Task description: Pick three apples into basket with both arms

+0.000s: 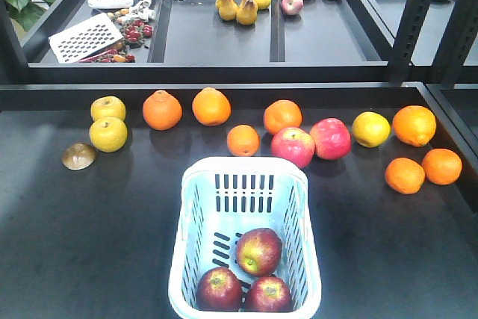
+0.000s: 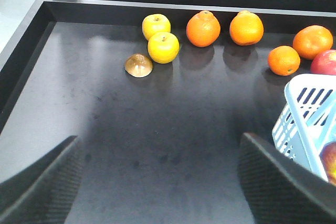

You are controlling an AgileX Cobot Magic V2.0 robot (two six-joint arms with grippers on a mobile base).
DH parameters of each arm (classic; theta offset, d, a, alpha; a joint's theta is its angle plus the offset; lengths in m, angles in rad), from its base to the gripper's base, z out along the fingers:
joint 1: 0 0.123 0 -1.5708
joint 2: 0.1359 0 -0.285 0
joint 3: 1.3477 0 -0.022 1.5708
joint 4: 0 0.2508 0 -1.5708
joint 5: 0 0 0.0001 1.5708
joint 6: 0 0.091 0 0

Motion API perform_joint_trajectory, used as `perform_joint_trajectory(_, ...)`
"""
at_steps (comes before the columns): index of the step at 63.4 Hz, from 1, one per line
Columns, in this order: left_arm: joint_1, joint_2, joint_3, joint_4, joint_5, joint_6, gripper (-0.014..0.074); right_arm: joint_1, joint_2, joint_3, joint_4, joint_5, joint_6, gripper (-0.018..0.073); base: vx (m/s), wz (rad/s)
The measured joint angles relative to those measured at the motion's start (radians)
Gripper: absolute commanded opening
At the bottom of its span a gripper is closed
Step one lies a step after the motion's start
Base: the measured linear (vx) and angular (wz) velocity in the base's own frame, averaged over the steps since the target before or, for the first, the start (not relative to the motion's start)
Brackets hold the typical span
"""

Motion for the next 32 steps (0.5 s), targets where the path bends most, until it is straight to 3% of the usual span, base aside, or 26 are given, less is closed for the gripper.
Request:
perform_joint_trajectory(16,0.0,0.0,0.0,0.0,0.0,0.0,0.0575,0.0,0.0,0.0,0.0,0.005,0.0,0.0528,0.0,0.0)
perform_joint_trajectory(32,0.0,0.0,0.0,0.0,0.0,0.0,0.0575,0.0,0.0,0.0,0.0,0.005,0.0,0.0423,0.0,0.0)
